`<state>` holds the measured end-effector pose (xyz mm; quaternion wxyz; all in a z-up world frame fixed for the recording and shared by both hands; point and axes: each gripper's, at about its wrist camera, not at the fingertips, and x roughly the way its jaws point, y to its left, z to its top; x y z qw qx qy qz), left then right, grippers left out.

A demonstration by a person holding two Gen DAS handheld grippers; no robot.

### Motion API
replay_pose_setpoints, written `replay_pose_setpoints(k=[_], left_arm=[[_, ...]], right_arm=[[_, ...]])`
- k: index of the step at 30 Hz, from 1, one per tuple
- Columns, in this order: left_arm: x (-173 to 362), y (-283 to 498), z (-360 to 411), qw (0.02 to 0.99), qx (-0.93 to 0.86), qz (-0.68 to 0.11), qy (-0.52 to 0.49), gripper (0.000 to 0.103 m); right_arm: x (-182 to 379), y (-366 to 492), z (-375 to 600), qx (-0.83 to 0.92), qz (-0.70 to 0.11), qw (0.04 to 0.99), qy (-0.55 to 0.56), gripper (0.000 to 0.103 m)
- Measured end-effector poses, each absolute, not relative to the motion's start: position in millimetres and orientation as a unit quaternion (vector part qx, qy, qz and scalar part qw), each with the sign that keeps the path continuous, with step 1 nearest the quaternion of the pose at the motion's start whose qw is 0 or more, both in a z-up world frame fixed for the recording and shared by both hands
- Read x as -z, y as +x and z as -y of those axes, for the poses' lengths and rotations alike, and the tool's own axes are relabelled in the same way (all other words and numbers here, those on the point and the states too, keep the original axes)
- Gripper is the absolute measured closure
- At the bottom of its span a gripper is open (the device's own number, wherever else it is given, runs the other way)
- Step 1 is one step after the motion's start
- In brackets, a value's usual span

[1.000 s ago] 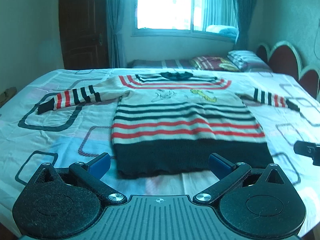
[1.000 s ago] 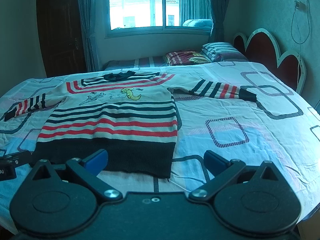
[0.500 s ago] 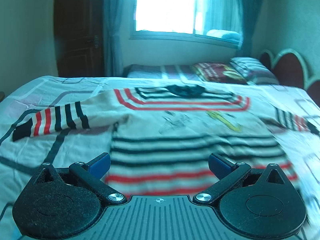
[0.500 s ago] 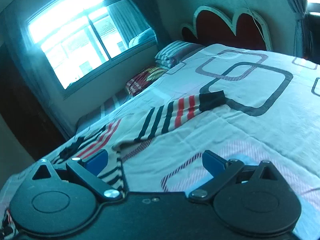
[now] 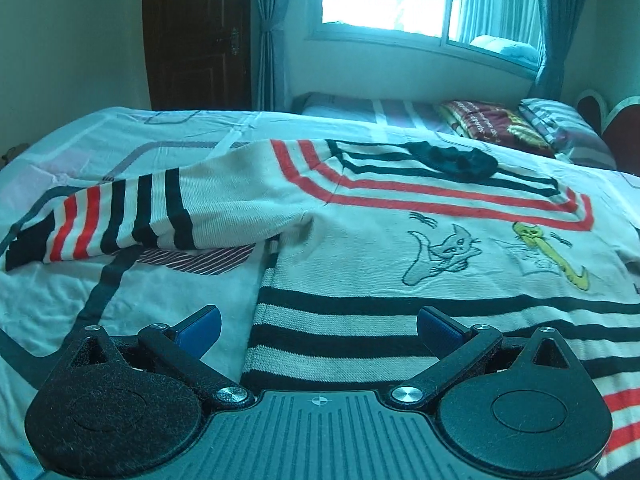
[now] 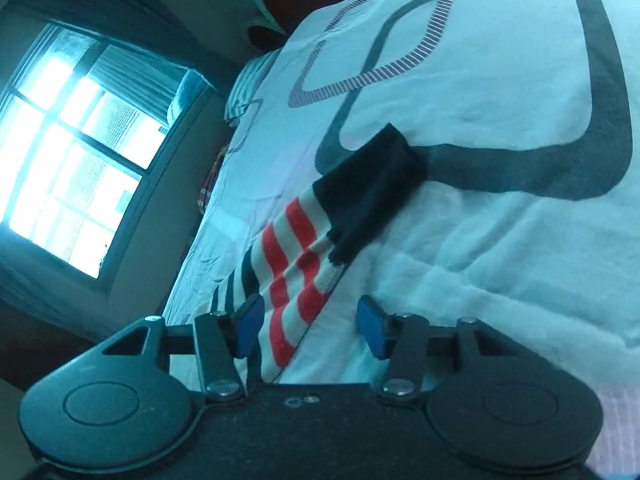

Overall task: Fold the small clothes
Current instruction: 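Grasp the black sleeve cuff with the right gripper and lift it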

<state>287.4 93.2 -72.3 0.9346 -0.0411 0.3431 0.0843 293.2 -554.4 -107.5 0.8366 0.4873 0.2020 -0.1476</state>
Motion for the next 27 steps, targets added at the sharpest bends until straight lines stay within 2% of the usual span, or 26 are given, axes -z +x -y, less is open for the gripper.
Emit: replay_pose_setpoints(k=[2,6,10,13,17,19,22,27], left_arm=[[76,291,-96,0.934,-0.084,-0.344,-0.048,0.000],[82,299,-98,0.931,-0.082,-0.353,-0.052,0.000],[85,306,-96,0.929,-0.074,-0.359,-0.052,0.000],[83,308,-94,0.931,-0.074,-0.355,-0.050,0.000],[82,314,-100,0.927,-0.089,-0.360,-0.050,0.000],[81,315,-109,0.923,-0.094,-0.366,-0.067,0.000],[78,310,-121,0.925,-0.094,-0.359,-0.085,0.000],[74,296,-137,0.927,-0.099,-0.352,-0.086,0.000]], right_arm=[[109,299,555,0.144,-0.202,0.844,0.476,0.057],[113,313,564,0.148,-0.202,0.844,0.475,0.075],[112,318,567,0.142,-0.201,0.853,0.461,0.076],[114,312,569,0.155,-0.191,0.849,0.468,0.081],[108,323,564,0.185,-0.209,0.865,0.417,0.097],[98,330,554,0.201,-0.221,0.881,0.366,0.095],[71,344,515,0.209,-0.230,0.924,0.224,0.096],[30,365,420,0.115,-0.211,0.969,0.059,0.096]])
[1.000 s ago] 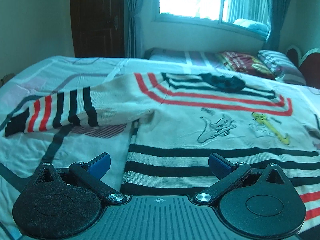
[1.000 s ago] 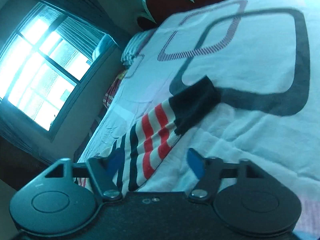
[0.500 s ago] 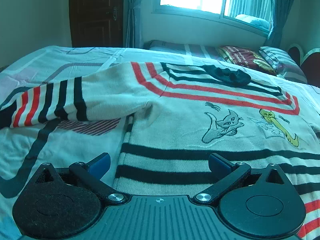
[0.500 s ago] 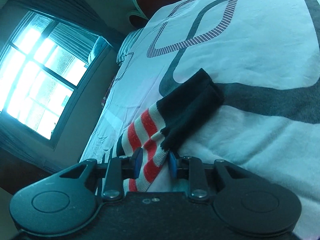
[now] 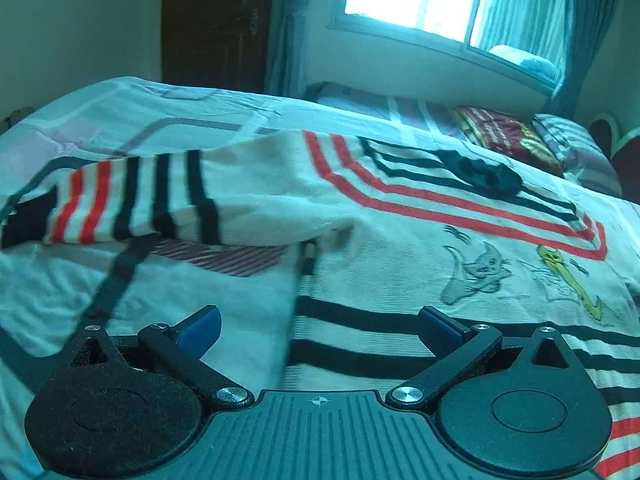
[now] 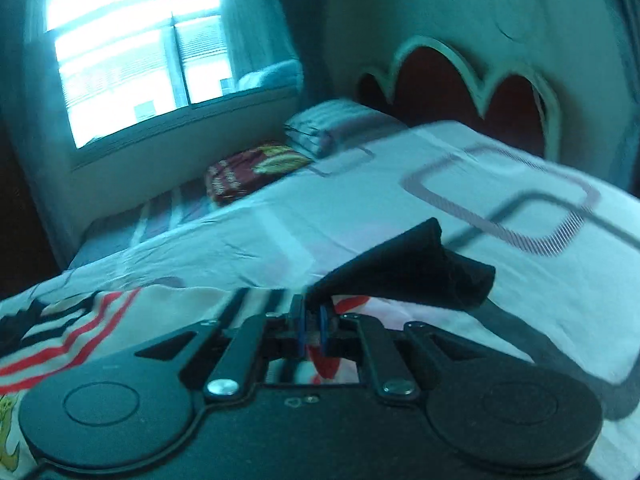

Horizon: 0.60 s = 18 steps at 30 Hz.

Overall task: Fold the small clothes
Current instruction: 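Carry the sleeve across the sweater body with the right gripper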

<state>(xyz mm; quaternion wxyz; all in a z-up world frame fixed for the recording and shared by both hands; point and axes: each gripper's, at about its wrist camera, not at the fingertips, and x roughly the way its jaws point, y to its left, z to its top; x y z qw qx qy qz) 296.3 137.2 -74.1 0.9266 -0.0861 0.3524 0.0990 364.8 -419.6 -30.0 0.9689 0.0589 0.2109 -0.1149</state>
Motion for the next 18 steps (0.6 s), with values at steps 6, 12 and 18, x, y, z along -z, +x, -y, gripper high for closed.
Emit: replay_pose_setpoints(k=[6,12,18], left_arm=[[69,273,-169,0.923,-0.130,-0.345,-0.107,0.000],[61,250,-202,0.923,-0.132,-0.338,-0.130,0.000],[54,245,-214,0.929,-0.120,-0.316,-0.152,0.000]], right_arm=[[35,396,291,-0.047,-0.244,0.969,0.009,0.096],[76,409,174,-0.166,-0.312,0.935,-0.039,0.090],[88,386,108,-0.197,-0.283,0.929,-0.131,0.065]])
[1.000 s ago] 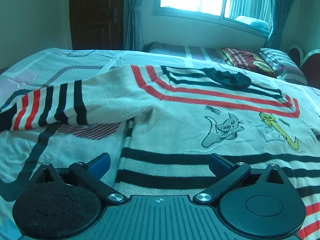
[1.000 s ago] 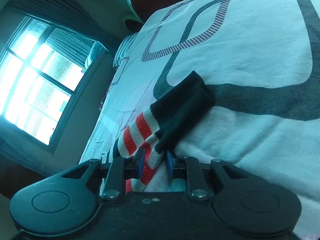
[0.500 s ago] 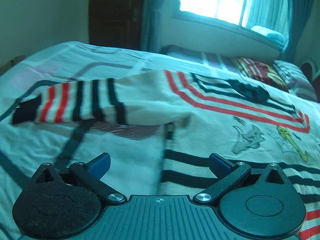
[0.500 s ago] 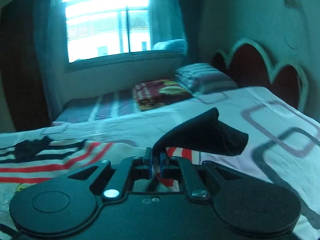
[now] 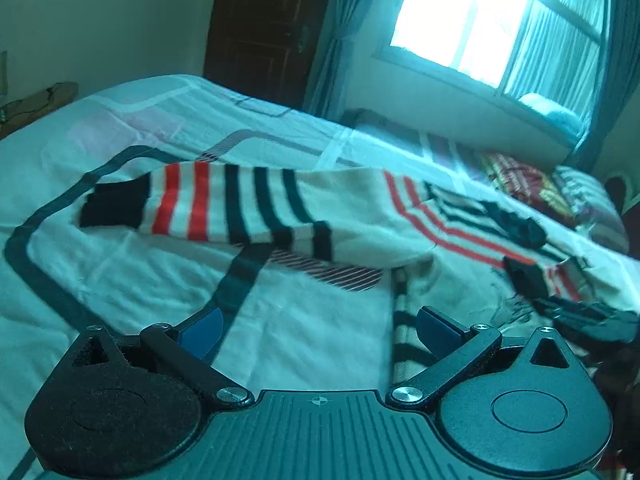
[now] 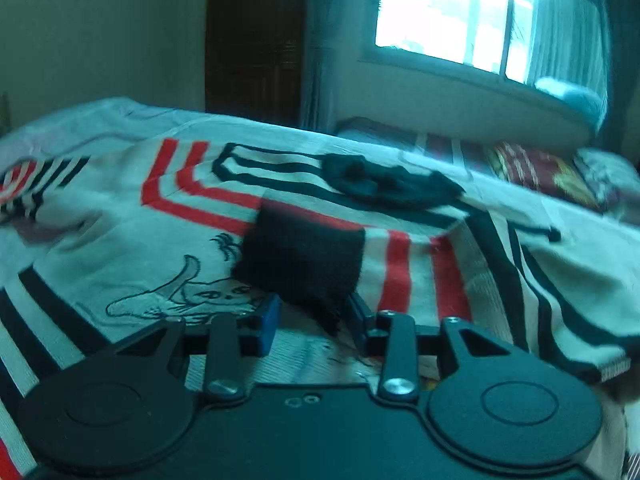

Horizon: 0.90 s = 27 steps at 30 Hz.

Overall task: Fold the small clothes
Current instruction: 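Carry the sleeve across the sweater body with the right gripper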

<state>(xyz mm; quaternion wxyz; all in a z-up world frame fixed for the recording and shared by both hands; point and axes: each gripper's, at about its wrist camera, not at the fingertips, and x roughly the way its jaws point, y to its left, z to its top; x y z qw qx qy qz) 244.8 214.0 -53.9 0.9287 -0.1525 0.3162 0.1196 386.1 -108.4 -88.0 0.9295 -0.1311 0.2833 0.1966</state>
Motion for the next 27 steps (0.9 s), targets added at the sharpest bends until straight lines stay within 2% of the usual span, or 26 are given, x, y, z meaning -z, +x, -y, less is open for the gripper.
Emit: replay_pose_setpoints(k=[1,3,7,8,9,14,19,21,23,25,27], left_arm=[[54,250,-212,0.930,-0.109,-0.313,-0.161,0.000],[56,266,-202,0.930,-0.079,-0.310,-0.180,0.000],[62,323,-161,0.928,0.012,-0.305,-0.214,0.003],[65,340,-147,0.923,0.039,-0.307,-0.229,0.025],[70,359,-132,0.916,0.063,-0.318,-0.238,0.042],[107,433,-69,0.878,0.114,-0.384,-0.262,0.043],[125,466,-46,0.877,0.099,-0.383,-0.273,0.044],[128,477,-37,0.884,0.088,-0.386,-0.248,0.096],[129,481,-38,0.879,0.094,-0.390,-0.259,0.096],[117,478,-44,0.889,0.099,-0.375,-0.242,0.096],[105,471,-53,0.898,0.099,-0.360,-0.231,0.096]], right_arm=[[87,387,112,-0.203,-0.282,0.930,-0.123,0.065],[77,388,132,-0.220,-0.270,0.935,-0.070,0.073],[61,374,179,-0.166,-0.258,0.952,-0.002,0.068],[59,371,189,-0.154,-0.257,0.954,0.017,0.068],[58,366,200,-0.144,-0.257,0.955,0.029,0.068],[56,349,246,-0.108,-0.263,0.957,0.063,0.066],[61,338,285,-0.086,-0.266,0.954,0.108,0.066],[65,337,296,-0.076,-0.272,0.950,0.134,0.066],[68,340,309,-0.073,-0.280,0.941,0.176,0.065],[71,345,321,-0.078,-0.281,0.928,0.233,0.060],[77,352,338,-0.085,-0.277,0.908,0.304,0.046]])
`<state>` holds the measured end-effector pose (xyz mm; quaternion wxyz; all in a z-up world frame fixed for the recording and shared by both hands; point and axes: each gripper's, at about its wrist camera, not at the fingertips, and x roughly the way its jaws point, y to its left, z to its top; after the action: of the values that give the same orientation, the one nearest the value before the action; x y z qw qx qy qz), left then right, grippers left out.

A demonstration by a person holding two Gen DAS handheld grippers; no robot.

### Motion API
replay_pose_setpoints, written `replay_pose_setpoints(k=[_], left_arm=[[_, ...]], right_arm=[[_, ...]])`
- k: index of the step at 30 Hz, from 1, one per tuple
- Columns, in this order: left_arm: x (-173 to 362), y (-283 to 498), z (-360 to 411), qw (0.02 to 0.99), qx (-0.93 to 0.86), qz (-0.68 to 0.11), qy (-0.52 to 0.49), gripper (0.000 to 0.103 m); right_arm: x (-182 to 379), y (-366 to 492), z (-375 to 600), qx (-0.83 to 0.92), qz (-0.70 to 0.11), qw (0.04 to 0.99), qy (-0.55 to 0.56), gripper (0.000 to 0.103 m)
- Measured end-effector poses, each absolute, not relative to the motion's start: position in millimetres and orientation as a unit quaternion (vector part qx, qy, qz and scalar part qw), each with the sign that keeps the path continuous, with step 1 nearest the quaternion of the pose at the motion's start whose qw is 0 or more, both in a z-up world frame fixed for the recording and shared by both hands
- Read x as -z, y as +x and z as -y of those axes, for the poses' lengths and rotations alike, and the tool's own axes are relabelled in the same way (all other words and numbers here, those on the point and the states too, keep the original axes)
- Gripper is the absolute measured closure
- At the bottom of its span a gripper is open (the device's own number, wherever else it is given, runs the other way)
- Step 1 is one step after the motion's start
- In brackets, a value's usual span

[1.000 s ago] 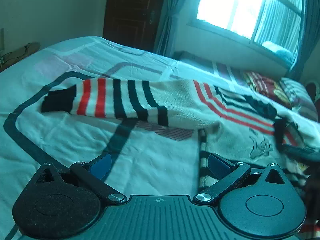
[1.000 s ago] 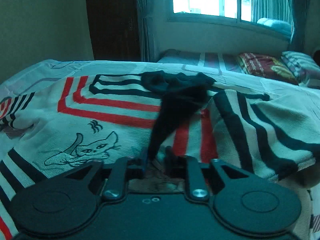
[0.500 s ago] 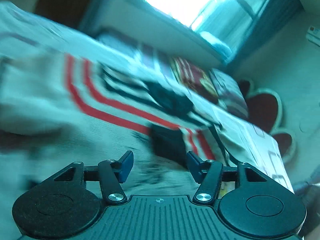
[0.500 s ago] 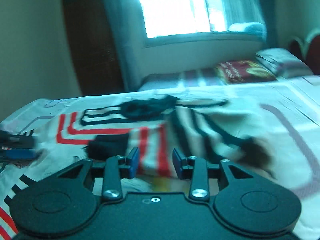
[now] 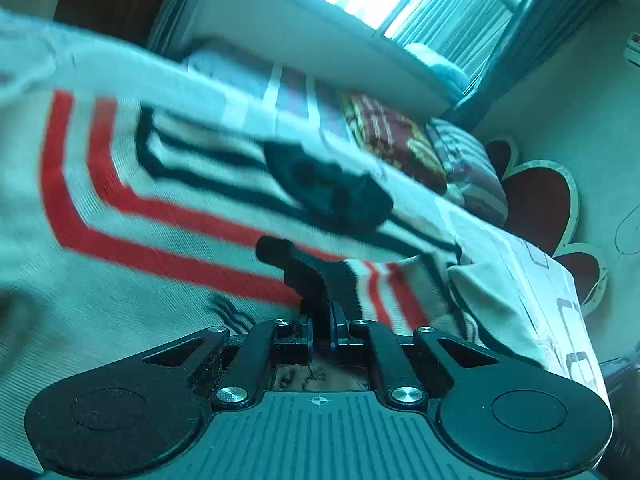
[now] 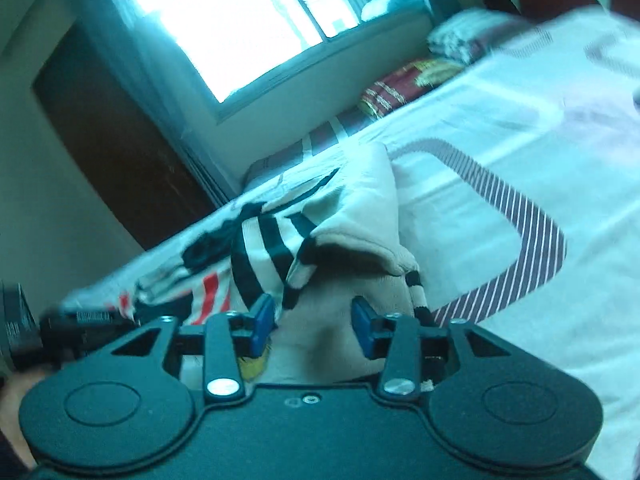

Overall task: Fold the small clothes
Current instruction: 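Carry the sleeve across the sweater body with the right gripper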

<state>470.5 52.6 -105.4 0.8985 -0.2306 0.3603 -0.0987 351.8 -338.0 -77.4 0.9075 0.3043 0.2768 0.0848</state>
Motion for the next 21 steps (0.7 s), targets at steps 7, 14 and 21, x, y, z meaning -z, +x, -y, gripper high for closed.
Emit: replay_pose_setpoints(k=[7,14,21], left_arm=[[103,455,-96,0.912,0.061,-0.353,-0.202,0.096],[117,447,-101,0.911,0.054,-0.347,-0.214,0.096],[121,443,-80,0.927,0.035,-0.348,-0.135,0.096]], right_arm=[[118,379,385,-0.084,-0.282,0.809,0.508,0.047],[117,391,392,-0.049,-0.285,0.820,0.495,0.095],[121,393,378,-0.016,-0.298,0.862,0.411,0.099]])
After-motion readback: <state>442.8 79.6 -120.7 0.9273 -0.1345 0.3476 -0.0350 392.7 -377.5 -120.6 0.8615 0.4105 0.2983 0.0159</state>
